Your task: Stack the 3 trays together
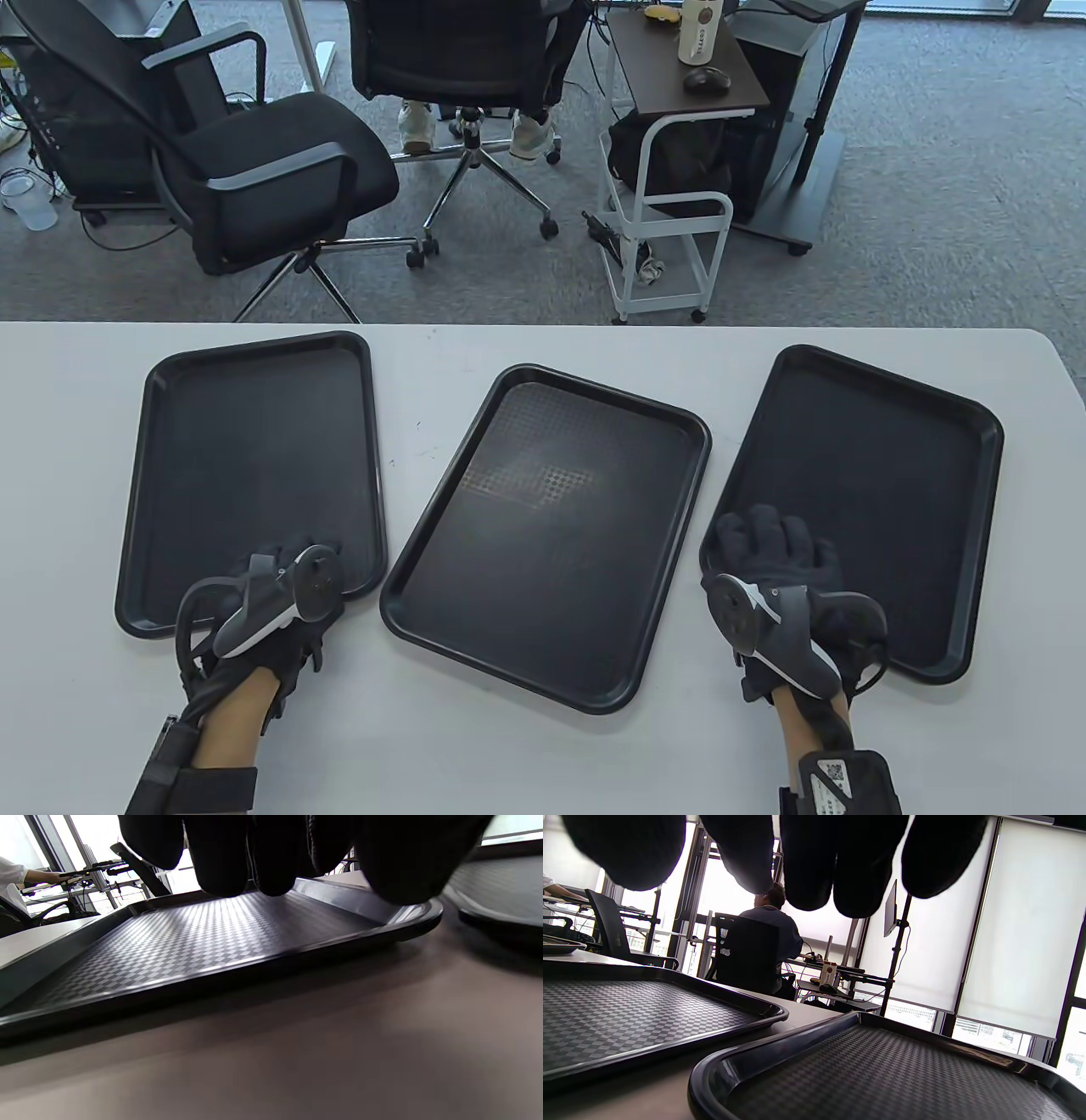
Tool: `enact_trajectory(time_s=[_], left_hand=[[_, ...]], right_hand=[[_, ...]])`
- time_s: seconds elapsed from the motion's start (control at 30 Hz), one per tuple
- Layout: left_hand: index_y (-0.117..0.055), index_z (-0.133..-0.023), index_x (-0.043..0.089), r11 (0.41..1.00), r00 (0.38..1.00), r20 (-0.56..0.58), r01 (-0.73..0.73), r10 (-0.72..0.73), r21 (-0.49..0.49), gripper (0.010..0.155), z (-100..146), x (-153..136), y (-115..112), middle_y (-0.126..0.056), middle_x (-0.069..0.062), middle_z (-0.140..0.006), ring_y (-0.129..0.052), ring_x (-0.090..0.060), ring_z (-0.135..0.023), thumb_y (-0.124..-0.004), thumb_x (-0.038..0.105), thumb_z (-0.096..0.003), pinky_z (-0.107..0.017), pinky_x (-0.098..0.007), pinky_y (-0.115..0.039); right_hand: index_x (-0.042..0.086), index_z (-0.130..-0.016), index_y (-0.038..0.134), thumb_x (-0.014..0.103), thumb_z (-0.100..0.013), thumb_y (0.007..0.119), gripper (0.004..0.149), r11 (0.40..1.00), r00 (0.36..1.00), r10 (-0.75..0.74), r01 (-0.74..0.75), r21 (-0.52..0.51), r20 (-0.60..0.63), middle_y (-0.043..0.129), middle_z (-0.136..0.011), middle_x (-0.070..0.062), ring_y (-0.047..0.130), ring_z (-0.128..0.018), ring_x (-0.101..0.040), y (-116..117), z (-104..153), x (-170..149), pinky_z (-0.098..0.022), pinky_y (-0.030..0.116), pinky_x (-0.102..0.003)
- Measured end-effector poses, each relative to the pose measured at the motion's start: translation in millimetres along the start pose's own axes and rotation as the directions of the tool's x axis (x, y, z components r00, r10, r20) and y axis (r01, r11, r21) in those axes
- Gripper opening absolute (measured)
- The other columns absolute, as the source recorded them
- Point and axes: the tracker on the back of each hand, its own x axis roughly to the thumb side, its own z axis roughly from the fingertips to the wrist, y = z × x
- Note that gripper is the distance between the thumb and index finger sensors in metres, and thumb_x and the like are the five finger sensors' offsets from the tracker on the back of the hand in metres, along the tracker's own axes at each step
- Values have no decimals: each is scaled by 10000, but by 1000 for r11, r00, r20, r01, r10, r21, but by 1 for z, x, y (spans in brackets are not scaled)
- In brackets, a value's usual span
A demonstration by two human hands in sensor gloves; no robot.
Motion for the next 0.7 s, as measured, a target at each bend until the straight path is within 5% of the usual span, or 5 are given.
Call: enact_trajectory(time_s=[0.3, 0.53, 0.7], left_hand=[[-786, -954, 363, 997, 998, -37, 50, -52, -66, 595, -13, -8, -23, -858, 30, -1000, -912, -287, -932, -919, 430, -378, -732, -529, -704], [-868, -859, 367, 992, 994, 28, 106, -109, 75, 515, -12, -6, -17, -970, 59, -880, -1048, -262, -762, -969, 406, -355, -629, -498, -848], [-831, -818, 379, 929, 992, -14, 121, -124, 351, 489, 2, -1, 11, -964, 69, -798, -1039, -211, -647, -989, 375, -355, -586, -464, -868]], right_hand=[[360, -978, 642, 610, -391, 744, 646, 1000, 1000, -1, 1, 10, 5, 749, -1092, -65, 823, -932, -355, -1, 0, 0, -632, 706, -584], [363, -978, 641, 609, -392, 744, 644, 1000, 1000, -3, 3, 21, 6, 751, -1091, -65, 827, -929, -354, -2, 1, -1, -631, 708, -583], [360, -978, 641, 608, -392, 745, 645, 1000, 1000, -9, 9, 17, 0, 751, -1090, -68, 829, -928, -353, -2, 1, -2, -630, 709, -582]])
